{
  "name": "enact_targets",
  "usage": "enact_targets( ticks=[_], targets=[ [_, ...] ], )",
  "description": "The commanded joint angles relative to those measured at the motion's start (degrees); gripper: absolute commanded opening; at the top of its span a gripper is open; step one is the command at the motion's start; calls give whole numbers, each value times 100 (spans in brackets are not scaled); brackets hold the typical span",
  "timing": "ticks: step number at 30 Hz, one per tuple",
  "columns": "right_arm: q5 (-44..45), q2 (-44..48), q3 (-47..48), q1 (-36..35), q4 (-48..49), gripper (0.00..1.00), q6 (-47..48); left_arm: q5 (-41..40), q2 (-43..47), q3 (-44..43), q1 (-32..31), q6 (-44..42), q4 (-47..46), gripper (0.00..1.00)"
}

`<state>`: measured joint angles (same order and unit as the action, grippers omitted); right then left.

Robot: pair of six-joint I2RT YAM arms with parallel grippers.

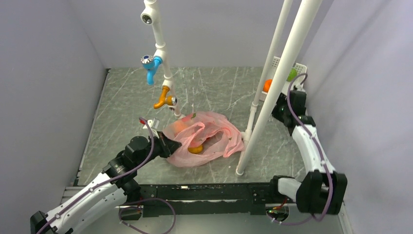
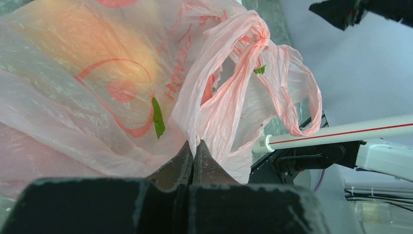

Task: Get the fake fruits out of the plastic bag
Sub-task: Place the fake fruit in the bin, then take out the fake fruit from the plastic bag.

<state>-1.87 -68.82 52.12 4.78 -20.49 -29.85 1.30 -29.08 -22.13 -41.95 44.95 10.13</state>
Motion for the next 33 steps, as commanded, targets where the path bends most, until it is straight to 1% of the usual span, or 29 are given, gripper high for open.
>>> enact_targets(
  ticks=[1, 2, 4, 6, 7, 9, 11, 13, 14, 15, 18, 22, 25, 29, 33],
  targets=[
    [-742, 977, -693, -40, -186, 71, 124, 116, -67, 147, 20, 99, -422, 0],
    [-964, 1177, -812, -41, -255, 70, 267, 106, -59, 154, 15, 101, -449, 0],
    [-1764, 1539, -1023, -109, -195, 67, 642, 106, 21, 214, 17, 75, -606, 0],
    [-2175, 1809, -1160, -529, -10, 68, 881, 130, 169, 302, 20, 46, -797, 0],
    [-2258, 1844, -1156, -910, 53, 68, 943, 117, 222, 336, 21, 34, -851, 0],
    [-2493, 1731, -1086, -1506, 124, 67, 1044, 55, 305, 366, 13, 5, -869, 0],
    [-2822, 1594, -1121, -1882, 346, 66, 988, 52, 351, 387, 20, -35, -928, 0],
    [-3275, 1468, -1220, -2090, 689, 61, 875, 76, 381, 419, 17, -47, -969, 0],
    [-3387, 1419, -1262, -2208, 835, 57, 830, 80, 395, 428, 20, -48, -1136, 0],
    [-3448, 1386, -1311, -2332, 973, 56, 783, 85, 425, 451, 15, -40, -1209, 0],
    [-3579, 1188, -1380, -2682, 1278, 54, 801, 106, 460, 497, 13, -14, -1418, 0],
    [-3810, 833, -1258, -2917, 1303, 54, 1154, 122, 443, 454, 14, -82, -1569, 0],
    [-4003, 372, -1136, -3012, 1291, 53, 1428, 116, 501, 408, 16, -166, -1672, 0],
    [-3890, -180, -962, -3159, 1435, 52, 1448, 102, 436, 270, 14, -276, -1651, 0],
    [-3591, -473, -721, -3507, 1562, 52, 1498, 188, 364, 210, 21, -275, -1711, 0]
  ],
)
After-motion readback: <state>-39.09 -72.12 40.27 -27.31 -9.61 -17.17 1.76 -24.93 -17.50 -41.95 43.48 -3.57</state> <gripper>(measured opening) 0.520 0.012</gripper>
